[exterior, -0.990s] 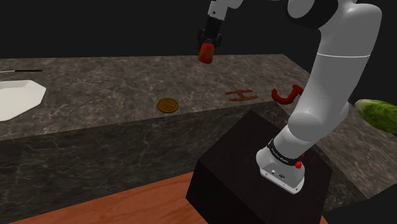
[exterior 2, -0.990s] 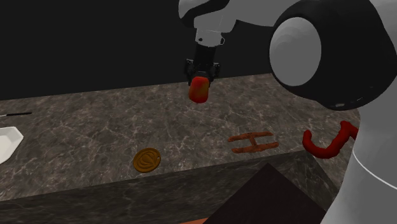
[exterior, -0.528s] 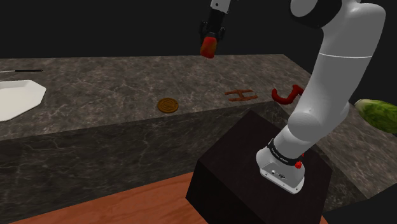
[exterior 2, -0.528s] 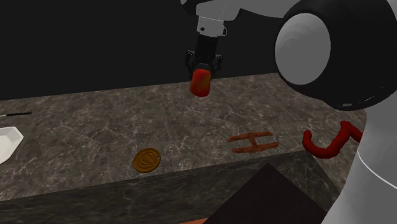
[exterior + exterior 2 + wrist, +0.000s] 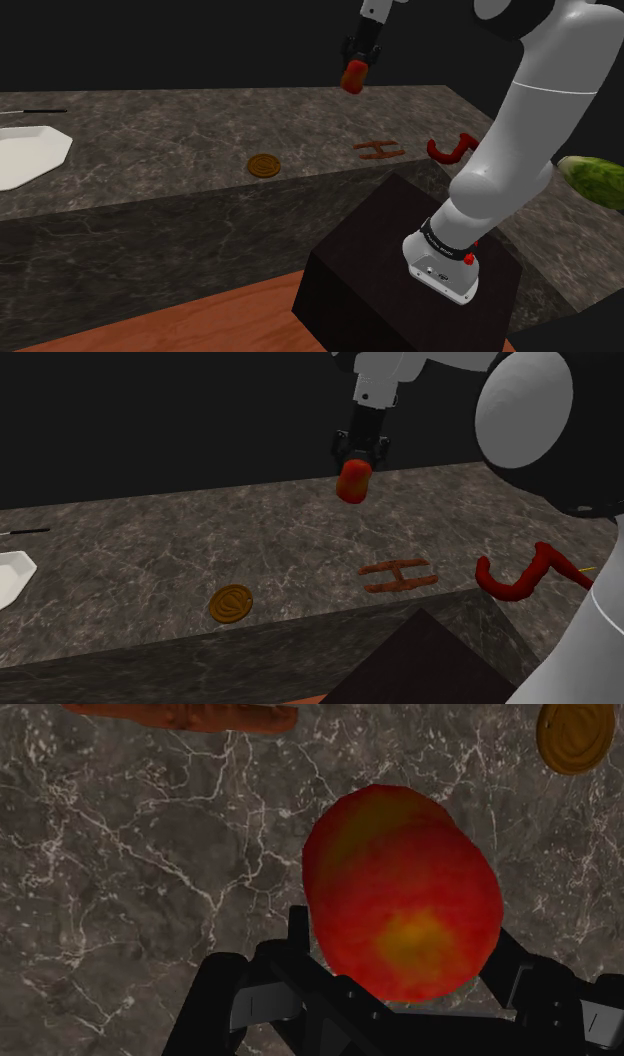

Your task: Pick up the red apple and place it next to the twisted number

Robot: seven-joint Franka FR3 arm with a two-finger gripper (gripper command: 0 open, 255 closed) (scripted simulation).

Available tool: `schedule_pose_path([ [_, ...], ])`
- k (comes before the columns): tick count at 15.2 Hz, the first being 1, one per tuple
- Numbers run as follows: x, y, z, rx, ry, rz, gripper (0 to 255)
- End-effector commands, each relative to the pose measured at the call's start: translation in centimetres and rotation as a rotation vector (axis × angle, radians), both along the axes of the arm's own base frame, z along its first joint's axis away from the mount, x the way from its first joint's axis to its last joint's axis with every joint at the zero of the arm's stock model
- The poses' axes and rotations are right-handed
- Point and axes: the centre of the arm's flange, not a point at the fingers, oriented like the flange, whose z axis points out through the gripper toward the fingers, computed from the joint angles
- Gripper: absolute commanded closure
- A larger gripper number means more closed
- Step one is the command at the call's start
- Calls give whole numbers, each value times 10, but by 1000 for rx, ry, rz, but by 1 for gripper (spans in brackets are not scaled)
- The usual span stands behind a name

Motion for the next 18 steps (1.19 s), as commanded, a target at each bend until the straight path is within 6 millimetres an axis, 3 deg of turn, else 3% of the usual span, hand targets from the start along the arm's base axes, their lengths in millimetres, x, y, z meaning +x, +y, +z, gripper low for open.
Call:
schedule_pose_path([
  [1,-18,-19,0,1,0,1,255],
  [18,-159,-194,1,1,0,1,255],
])
